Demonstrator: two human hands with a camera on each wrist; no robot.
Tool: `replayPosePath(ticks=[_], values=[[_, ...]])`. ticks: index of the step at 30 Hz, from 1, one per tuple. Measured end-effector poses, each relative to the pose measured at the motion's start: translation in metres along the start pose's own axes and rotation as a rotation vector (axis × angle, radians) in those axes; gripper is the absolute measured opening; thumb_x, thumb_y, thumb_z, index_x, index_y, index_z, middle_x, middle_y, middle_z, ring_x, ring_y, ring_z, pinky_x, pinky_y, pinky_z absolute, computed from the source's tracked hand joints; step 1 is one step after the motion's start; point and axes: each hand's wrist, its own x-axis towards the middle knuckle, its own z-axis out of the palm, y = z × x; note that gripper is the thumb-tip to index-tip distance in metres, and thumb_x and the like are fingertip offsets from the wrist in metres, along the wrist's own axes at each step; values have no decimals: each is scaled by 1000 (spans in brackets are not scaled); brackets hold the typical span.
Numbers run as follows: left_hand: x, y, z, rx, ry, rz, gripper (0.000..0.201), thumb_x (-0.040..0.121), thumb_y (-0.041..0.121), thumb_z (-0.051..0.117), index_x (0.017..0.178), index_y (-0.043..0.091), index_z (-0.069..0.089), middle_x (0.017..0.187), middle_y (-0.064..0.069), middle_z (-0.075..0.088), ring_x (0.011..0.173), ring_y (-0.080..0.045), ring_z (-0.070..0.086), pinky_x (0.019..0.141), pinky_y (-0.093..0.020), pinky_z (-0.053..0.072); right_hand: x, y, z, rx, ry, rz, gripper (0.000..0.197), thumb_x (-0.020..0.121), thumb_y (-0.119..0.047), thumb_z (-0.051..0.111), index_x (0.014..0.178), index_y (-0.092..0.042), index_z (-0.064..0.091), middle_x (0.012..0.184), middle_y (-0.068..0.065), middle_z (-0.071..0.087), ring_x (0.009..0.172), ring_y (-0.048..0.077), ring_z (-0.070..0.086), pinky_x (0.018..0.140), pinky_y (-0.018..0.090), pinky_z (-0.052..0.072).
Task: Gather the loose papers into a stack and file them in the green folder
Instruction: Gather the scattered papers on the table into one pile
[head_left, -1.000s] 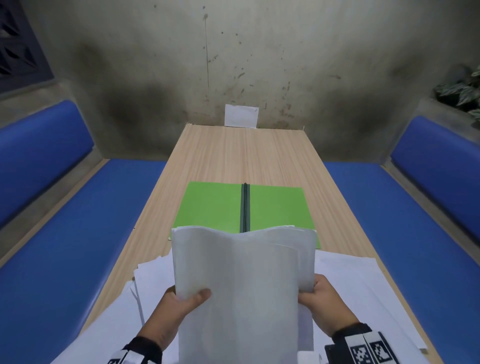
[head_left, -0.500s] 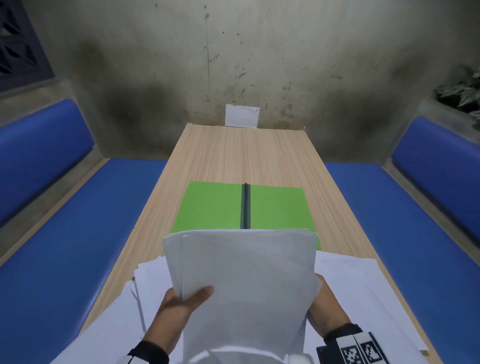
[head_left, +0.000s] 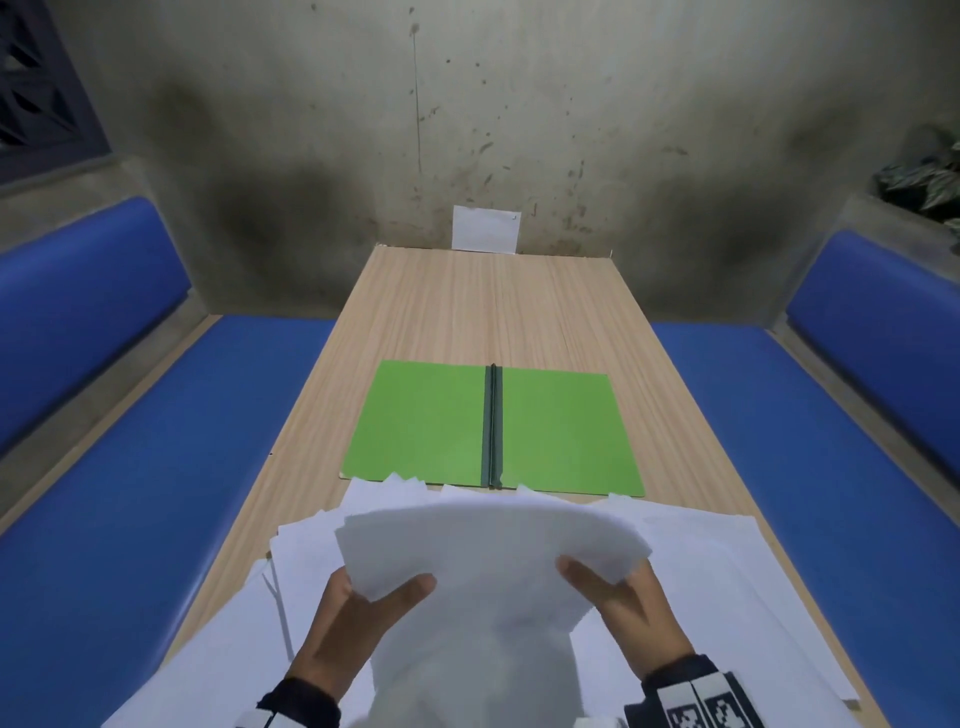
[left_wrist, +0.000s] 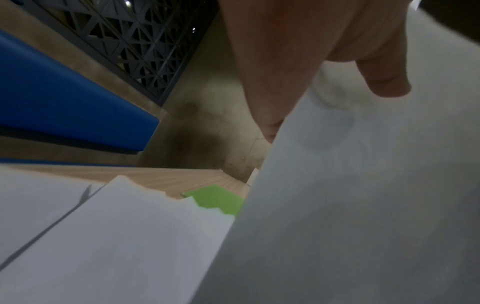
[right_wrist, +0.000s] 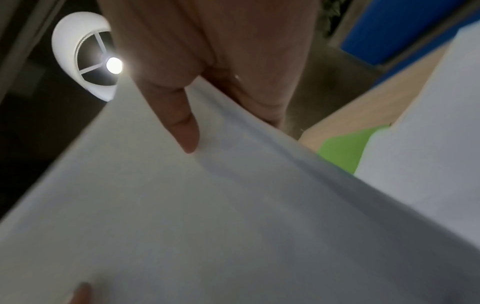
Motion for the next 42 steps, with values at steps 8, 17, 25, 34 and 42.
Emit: replayPosePath(ticks=[8,17,25,34,42], values=[[3,5,-8,-7,-23,56,36,41,22,90,73,28,76,72,9,76,63,-5,70,52,-17,54,3,-16,-5,121,-29,-10,73,33,-40,94,93,-5,71,86,7,78,79,16,74,64,20,56],[9,-36,-6,192,51,-54,12,82,15,69,72,23,71,69,17,74,75,-22,67,68,-28,52,14,33,4,-146,-109,226,13,76,-10,76,83,-21,73,82,-4,77,85,16,70,74,24,56],[28,-11,-65,145,402,-87,29,78,23,72,95,2,63,89,-16,67,83,-30,63,80,-38,49,15,85,-52,-800,-14,527,86,68,-41,79,139,-16,39,144,4,39,135,22,37,112,32,31],[15,-55,-80,75,387,-304,31,86,3,60,116,1,56,112,-22,63,97,-35,62,88,-42,47,12,104,-42,-1082,-38,547,20,86,-32,55,106,-33,58,118,-2,61,117,19,55,99,30,40],[11,-85,-96,415,389,-492,57,69,30,68,114,-5,59,115,-23,63,98,-34,57,85,-37,43,14,99,-103,-941,280,799,25,91,-19,46,109,-6,58,131,19,54,119,29,54,93,30,43]])
